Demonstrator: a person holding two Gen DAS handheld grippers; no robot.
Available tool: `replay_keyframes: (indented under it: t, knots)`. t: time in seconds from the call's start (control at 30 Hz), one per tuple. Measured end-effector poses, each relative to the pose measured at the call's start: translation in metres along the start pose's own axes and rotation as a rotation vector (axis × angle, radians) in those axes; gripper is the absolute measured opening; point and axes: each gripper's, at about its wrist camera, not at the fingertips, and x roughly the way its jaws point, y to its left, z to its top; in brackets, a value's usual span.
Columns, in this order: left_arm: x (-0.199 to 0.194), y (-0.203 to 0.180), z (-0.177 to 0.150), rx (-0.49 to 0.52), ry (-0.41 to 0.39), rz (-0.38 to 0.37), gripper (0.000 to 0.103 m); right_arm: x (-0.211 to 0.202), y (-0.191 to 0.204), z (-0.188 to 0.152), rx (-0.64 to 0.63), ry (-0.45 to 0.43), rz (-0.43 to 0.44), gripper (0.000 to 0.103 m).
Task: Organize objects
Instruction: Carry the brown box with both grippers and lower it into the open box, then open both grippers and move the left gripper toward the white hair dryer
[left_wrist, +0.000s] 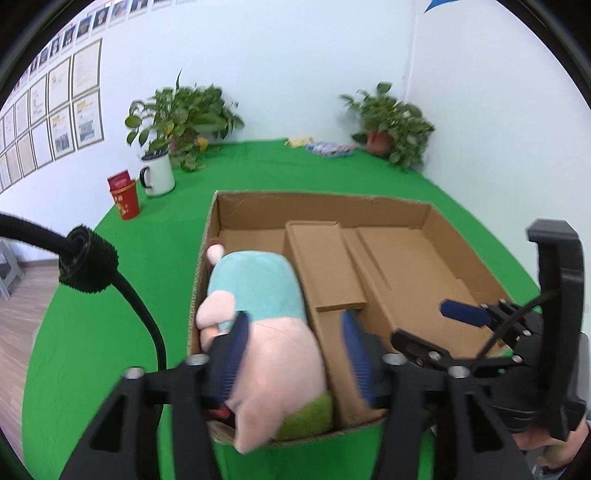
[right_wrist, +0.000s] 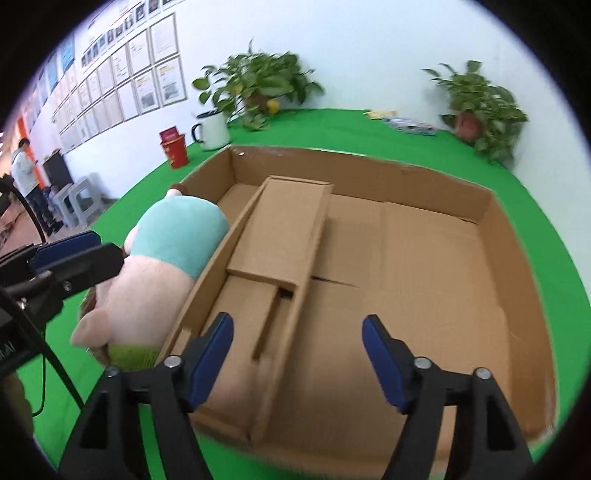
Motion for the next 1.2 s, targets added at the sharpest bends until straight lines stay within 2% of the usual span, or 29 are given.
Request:
replay_keyframes:
  t: [0.03,0.07,0.2,0.37,0.43,0.53,0.77,0.9,1.07,1.2]
  knots:
    - [-0.007,-0.004,-0.004,-0.003,-0.024,0.006,0.075,-0.009,-0.003,-0.007,0.011,-0.004,-0.013,0.081]
    - [-0.013,-0.010,-0.009,-0.006,-0.048,0.012,0.082,-0.019,-0.006,-0.015,0.012,-0.013,-0.036,0.081]
    - [-0.037,-0.036,-0.031,0.027,-0.152,0.011,0.091,-0.059,-0.011,-0.041,-0.010,-0.063,-0.146,0.084]
    - [-0.060,-0.073,-0.058,0.042,-0.166,0.013,0.092,-0.108,-0.015,-0.071,-0.054,-0.163,-0.238,0.086]
    - [-0.071,-0.085,-0.066,0.019,-0.174,-0.011,0.092,-0.117,-0.022,-0.082,-0.052,-0.170,-0.251,0.096]
    - [-0.085,-0.100,-0.071,0.008,-0.184,-0.030,0.092,-0.129,-0.032,-0.095,-0.043,-0.180,-0.259,0.097]
    - [-0.114,-0.131,-0.085,0.016,-0.166,-0.006,0.092,-0.156,-0.047,-0.114,0.004,-0.221,-0.199,0.097]
    - [-0.124,-0.132,-0.090,-0.004,-0.149,0.021,0.092,-0.168,-0.044,-0.119,-0.016,-0.240,-0.204,0.097]
    - [-0.115,-0.122,-0.091,-0.009,-0.116,0.018,0.092,-0.162,-0.034,-0.118,-0.045,-0.220,-0.236,0.097]
    - [-0.095,-0.106,-0.096,-0.065,-0.056,-0.024,0.092,-0.153,-0.024,-0.116,-0.074,-0.210,-0.251,0.097]
